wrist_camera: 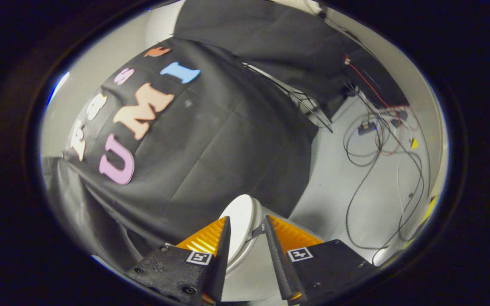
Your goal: Open the toilet lid.
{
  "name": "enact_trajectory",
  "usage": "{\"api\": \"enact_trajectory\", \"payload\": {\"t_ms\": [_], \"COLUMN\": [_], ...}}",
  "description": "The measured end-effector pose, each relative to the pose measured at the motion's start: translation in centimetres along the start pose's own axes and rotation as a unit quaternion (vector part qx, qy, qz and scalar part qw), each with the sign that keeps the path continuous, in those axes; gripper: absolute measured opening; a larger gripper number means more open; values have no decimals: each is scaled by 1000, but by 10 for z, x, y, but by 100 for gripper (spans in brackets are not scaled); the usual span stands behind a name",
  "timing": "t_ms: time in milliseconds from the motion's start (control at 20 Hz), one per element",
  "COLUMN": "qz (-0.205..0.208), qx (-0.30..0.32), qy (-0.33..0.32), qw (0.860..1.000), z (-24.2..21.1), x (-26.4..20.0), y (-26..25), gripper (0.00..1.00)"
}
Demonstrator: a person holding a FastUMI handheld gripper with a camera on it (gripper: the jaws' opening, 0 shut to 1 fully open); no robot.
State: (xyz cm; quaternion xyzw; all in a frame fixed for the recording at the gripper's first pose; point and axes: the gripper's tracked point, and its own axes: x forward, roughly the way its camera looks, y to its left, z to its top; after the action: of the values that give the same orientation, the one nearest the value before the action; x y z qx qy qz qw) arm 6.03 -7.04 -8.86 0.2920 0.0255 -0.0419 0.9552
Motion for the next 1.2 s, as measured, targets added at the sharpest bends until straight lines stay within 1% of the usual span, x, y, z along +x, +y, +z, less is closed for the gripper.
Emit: {"api": "enact_trajectory", "payload": {"t_ms": [100,300,450,650,700,800,900,1000,1050,1200], "qz": [-5,-1,4,31,30,24,19,16,15,17], "qx": [42,106,155,203,213,226,230,230,220,187], "qy": [2,18,24,33,47,60,56,53,55,57], "qw": [999,994,988,978,975,972,971,972,974,981], "z": [-16,-44,-48,-42,-44,-45,-44,-44,-43,-39], "x": [19,54,86,124,131,146,145,143,141,133], "y": [-11,-29,-35,-24,-26,-25,-27,-26,-23,-3], "gripper": [50,50,50,50,47,30,7,2,0,0]}}
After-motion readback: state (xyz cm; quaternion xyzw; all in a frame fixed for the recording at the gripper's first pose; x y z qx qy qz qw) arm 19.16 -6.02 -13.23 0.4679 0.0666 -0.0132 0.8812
